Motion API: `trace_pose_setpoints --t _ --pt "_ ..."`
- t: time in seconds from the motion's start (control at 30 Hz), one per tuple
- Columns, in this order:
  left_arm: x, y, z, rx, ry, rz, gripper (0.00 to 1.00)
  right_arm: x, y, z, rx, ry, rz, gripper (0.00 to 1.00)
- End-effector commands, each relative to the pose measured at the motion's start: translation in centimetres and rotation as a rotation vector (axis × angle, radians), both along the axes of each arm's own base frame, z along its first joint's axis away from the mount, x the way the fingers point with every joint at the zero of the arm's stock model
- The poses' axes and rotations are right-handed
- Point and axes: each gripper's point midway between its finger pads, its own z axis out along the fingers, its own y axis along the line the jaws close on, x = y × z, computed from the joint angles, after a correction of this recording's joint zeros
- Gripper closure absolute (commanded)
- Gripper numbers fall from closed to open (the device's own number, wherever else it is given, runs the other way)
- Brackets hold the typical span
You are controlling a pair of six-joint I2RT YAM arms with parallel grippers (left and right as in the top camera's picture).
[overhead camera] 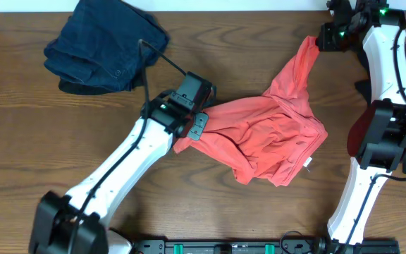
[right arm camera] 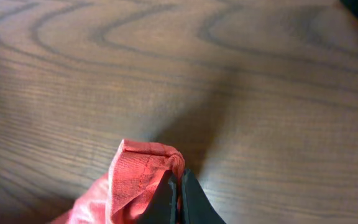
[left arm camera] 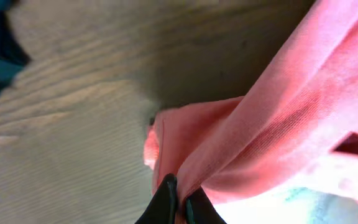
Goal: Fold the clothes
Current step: 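Stretch the red t-shirt between both grippers, pulling apart sideways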
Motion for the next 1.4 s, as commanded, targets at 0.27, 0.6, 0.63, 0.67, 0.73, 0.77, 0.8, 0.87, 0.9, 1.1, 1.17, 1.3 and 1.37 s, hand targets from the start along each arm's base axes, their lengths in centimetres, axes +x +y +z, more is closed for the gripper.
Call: trace_pose_setpoints --t 0.27,0.6,0.63,0.67,0.73,0.77,0.8,0.87,0.9,1.1,1.17,1.3,1.37 --pt "-1.5 7.1 9.7 0.029 -0.275 0.265 0.94 -4.4 1.2 4.3 0.042 0.063 0.044 0.99" --pt "-2.4 13.6 15.8 -0.057 -0.479 0.505 0.94 -11.4 -1.0 19.3 -0.039 -0.173 -0.052 0.99" --pt "-2.4 14.0 16.1 -0.061 -0.49 0.517 0.94 -12.4 -1.4 20.7 -0.054 -0.2 -0.069 0.99" --pt "-2.4 14.2 16.3 -0.064 -0.497 0.524 0.94 -13.3 -1.8 21.8 -0.066 -0.223 -0.084 0.99" --pt "-2.5 14.3 16.6 -0.071 -0.508 0.528 0.94 -15.1 -2.4 24.3 -0.081 -0.276 -0.11 0.99" --pt "-2.5 14.3 16.8 -0.074 -0.513 0.529 0.94 -16.2 -2.7 25.4 -0.088 -0.301 -0.124 0.99" --pt "-2.5 14.3 16.9 -0.077 -0.517 0.529 0.94 -17.0 -3.0 26.3 -0.091 -0.32 -0.141 0.99" --pt "-2.6 14.4 17.5 -0.086 -0.529 0.53 0.94 -19.0 -3.5 28.1 -0.091 -0.359 -0.186 0.99" --pt "-2.7 14.4 18.0 -0.093 -0.539 0.531 0.94 -20.1 -3.7 29.0 -0.097 -0.379 -0.2 0.99" --pt "-4.0 14.5 22.3 -0.175 -0.63 0.526 0.94 -25.6 -3.5 32.5 -0.131 -0.469 -0.245 0.99" --pt "-4.8 14.4 23.6 -0.214 -0.653 0.512 0.94 -27.2 -3.1 33.3 -0.139 -0.492 -0.253 0.99" --pt "-6.0 13.7 24.7 -0.281 -0.66 0.466 0.94 -29.2 -2.9 34.0 -0.166 -0.515 -0.271 0.99" --pt "-6.2 13.2 24.4 -0.296 -0.638 0.444 0.94 -29.5 -2.8 33.9 -0.166 -0.506 -0.273 0.99"
